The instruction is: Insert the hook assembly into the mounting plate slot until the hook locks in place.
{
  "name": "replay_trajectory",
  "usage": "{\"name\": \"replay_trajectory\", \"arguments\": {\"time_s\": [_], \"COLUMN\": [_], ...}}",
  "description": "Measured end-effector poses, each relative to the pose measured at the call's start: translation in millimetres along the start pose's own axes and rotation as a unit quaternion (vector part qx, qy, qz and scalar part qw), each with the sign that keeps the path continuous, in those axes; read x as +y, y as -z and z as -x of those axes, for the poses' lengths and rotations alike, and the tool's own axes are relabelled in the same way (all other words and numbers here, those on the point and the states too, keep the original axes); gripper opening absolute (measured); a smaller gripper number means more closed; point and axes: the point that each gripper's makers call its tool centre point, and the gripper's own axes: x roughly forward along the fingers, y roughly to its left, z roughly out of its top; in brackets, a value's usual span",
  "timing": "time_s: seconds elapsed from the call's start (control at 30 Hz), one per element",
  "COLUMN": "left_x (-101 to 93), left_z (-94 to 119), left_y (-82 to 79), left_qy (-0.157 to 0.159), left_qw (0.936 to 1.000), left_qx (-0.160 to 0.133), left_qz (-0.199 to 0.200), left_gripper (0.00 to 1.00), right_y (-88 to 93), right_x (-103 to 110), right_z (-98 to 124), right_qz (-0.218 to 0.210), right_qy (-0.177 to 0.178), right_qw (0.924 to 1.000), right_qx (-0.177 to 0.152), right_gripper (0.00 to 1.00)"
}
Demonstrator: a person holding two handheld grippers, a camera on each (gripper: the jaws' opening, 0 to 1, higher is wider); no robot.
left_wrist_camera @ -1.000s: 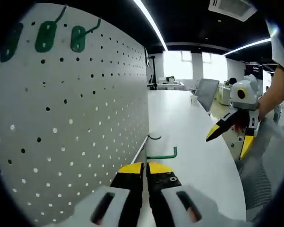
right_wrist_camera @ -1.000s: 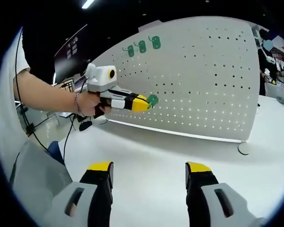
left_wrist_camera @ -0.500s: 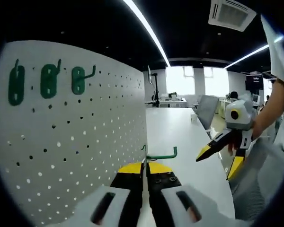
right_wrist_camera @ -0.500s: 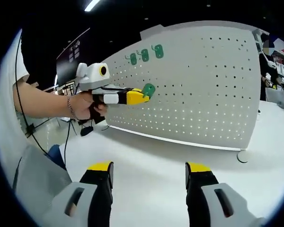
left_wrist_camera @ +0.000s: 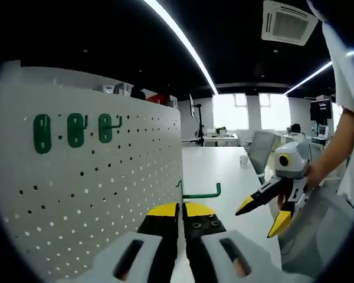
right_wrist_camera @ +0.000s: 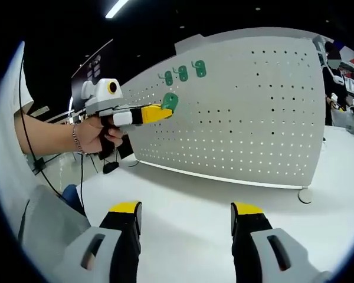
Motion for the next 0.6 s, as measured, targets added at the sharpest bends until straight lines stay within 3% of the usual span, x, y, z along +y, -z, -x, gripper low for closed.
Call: {"name": "replay_trajectory", "arguments": {"time_s": [0.6], "left_x": [-15.7], "left_z": [48.6], "left_y": [-26.6], "left_qy": [-0.038], "left_qw": [0.9978], "left_qx": [-0.051], "left_qz": [0.020], "left_gripper": [0.02], "right_y": [-5.5], "right_x": [5.5], "right_z": [-3.2], "right_qz": [-0.005], "right_qy": [-0.008], "right_qw": [0.9999], "right_qx": [-0.009], "right_gripper": [0.59]}}
